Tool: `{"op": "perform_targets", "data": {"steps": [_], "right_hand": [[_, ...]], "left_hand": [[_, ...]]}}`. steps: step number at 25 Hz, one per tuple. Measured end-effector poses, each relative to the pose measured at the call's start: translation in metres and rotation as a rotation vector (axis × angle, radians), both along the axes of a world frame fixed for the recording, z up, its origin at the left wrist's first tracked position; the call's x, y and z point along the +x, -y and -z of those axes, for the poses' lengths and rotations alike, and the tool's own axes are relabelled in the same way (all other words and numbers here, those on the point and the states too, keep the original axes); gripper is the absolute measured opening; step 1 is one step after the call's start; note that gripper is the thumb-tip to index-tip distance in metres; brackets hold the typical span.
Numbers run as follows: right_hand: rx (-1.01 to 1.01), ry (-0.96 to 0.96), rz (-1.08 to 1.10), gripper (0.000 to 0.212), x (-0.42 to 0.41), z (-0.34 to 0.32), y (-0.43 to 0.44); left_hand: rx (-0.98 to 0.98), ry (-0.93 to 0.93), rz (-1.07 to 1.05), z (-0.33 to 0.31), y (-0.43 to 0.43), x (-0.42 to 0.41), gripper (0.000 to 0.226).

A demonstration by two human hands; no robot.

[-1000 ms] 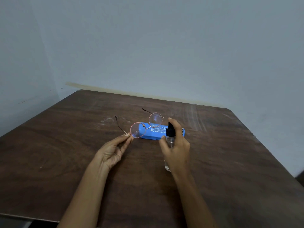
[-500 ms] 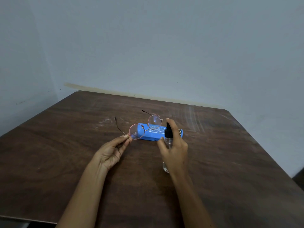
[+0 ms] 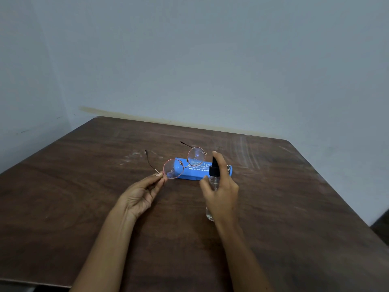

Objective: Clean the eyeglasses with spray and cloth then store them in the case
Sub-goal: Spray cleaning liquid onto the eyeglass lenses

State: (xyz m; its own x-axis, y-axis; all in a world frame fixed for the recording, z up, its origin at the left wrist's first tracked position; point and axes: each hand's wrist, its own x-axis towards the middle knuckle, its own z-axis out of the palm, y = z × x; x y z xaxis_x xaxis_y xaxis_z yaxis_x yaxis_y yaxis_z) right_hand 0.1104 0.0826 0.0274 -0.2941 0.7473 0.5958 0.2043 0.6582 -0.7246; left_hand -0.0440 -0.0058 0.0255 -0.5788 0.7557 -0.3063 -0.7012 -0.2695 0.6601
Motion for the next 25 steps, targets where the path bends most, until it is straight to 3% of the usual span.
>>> {"op": "perform_targets", "data": {"steps": [13, 19, 25], "right_hand": [[0.040, -0.068, -0.009, 0.061, 0.003, 0.003, -0.003], [-0.011, -0.097, -0.153, 0.083, 0.017, -0.006, -0.022], [0.032, -0.042, -0.093, 0.075, 0.049, -0.004, -0.067]], "left_hand": [[-0.021, -0.035, 0.017, 0.000, 0.002, 0.002, 0.042], [-0.029, -0.115, 0.036, 0.001, 0.001, 0.006, 0.045], [-0.028, -0.238, 0.077, 0.005, -0.005, 0.008, 0.045]]}}
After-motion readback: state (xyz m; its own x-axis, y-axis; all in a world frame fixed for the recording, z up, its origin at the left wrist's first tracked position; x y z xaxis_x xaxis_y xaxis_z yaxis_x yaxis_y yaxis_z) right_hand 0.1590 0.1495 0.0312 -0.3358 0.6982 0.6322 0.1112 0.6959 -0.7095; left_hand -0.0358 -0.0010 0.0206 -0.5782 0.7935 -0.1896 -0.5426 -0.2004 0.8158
